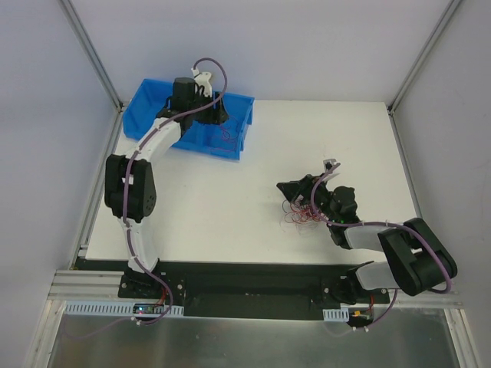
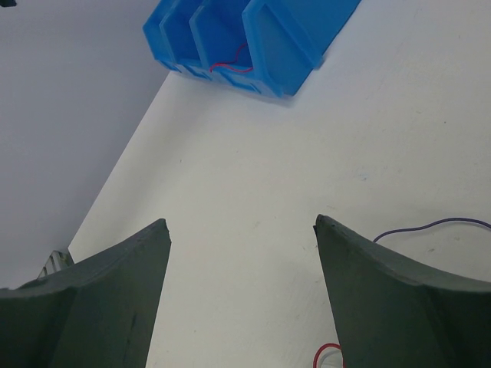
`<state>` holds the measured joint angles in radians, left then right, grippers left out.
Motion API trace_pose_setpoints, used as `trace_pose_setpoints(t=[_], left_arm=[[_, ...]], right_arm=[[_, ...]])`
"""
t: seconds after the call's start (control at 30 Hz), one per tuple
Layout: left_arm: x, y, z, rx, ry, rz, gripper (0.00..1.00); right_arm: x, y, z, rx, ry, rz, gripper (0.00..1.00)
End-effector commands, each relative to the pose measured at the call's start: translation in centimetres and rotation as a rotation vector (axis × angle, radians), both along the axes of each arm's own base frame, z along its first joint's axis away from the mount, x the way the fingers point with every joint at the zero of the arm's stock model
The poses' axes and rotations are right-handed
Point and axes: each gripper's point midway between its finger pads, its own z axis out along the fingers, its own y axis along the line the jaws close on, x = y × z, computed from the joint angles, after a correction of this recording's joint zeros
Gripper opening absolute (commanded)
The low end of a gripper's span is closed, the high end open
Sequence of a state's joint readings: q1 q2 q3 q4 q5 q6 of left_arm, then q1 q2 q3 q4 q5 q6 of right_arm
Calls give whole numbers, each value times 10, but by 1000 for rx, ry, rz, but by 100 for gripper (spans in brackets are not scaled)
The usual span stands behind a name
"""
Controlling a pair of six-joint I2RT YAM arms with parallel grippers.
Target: Untangle the cables
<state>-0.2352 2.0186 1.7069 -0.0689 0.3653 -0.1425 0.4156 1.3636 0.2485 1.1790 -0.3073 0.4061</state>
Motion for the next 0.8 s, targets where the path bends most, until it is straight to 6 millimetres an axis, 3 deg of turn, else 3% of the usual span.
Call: trace_pose_setpoints(t=[0.0,0.1,0.13,0.27,0.43,0.6,0.77], left_arm=[[-35,7,30,3,-21,35,53],[-58,10,3,35,41,62,18],[-67,9,-6,35,69,69,11],[-88,19,-37,80,145,186,21],[-92,20,-68,146,209,242,19],[-68,22,-72,188,192,277,19],[-42,9,-76,167,207,249,19]], right_arm=[[5,6,32,59,-97,26,79],[4,6,32,62,-97,30,79],[3,7,33,63,-99,32,79],[3,5,33,63,-100,30,79],[1,6,35,69,-104,37,79],[1,6,35,70,-107,35,79],[3,5,35,70,-107,34,79]])
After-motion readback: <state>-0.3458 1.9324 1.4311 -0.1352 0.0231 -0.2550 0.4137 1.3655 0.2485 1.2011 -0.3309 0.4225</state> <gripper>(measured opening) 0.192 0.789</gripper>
